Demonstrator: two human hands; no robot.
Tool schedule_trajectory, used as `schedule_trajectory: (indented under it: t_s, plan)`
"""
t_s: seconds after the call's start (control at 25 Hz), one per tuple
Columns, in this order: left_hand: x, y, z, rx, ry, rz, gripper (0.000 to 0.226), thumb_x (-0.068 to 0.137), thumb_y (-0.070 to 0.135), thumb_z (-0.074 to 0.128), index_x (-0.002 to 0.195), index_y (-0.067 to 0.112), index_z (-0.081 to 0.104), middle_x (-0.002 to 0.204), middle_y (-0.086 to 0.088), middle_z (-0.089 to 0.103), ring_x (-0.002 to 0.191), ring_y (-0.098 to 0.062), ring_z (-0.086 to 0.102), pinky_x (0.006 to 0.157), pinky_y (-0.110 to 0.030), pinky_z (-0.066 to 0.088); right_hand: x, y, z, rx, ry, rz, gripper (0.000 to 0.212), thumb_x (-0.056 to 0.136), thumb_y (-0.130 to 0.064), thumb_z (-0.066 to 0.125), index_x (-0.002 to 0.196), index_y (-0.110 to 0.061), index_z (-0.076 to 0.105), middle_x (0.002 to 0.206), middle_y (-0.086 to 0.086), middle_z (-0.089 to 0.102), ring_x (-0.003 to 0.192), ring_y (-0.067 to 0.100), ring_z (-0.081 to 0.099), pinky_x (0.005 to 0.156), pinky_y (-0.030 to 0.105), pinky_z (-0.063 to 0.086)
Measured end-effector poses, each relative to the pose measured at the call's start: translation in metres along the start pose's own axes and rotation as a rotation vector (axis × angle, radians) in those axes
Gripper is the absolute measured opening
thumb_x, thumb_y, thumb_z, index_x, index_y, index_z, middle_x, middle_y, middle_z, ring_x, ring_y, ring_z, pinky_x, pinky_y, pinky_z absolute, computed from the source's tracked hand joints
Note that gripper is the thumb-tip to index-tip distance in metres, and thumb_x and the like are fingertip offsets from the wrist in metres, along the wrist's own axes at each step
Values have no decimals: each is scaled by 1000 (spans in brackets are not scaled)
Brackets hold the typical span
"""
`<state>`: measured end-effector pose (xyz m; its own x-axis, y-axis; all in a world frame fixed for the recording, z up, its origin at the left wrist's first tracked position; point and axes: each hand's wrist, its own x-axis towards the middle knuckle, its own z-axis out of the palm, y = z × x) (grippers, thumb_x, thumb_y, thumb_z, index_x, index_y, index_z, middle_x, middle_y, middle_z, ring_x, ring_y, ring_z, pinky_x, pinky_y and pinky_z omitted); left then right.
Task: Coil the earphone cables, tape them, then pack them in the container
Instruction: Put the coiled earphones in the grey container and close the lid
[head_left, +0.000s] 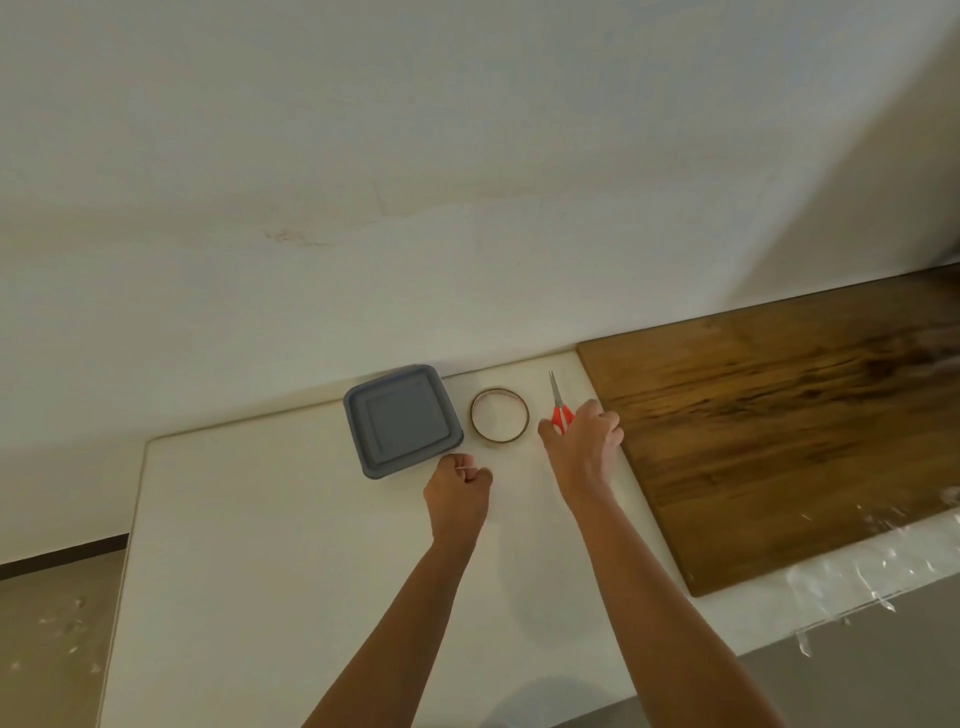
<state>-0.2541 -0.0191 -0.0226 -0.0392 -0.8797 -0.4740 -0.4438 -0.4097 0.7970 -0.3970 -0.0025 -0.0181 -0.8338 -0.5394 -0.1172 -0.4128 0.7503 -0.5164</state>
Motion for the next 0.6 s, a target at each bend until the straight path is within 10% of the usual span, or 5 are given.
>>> schedule_trajectory:
  t_s: [0.24, 0.4, 0.6]
  plan:
    - [5, 0, 7, 209, -249, 305, 41, 98, 19, 50, 137, 31, 47, 67, 3, 55, 58, -7, 50, 52, -5, 42, 17, 1, 16, -77, -24, -16, 47, 85, -35, 69, 112, -2, 48, 109, 18, 52, 89, 22, 40, 77, 33, 45]
    - [12, 3, 7, 480, -295, 338, 54, 100, 27, 47, 150, 25, 27, 101, -14, 67, 92, -25, 65, 85, -32, 53, 9, 2, 15, -88, 12, -291, 37, 90, -25, 63, 125, -15, 56, 129, 13, 52, 116, 30, 44, 93, 40, 43]
    - [-10, -3, -13, 533, 86, 785, 39, 91, 18, 63, 130, 17, 58, 109, -4, 69, 97, -21, 65, 82, -30, 54, -10, 10, 23, -170, -157, -453, 28, 91, -28, 59, 118, -30, 65, 140, 1, 49, 141, 26, 22, 112, 48, 20]
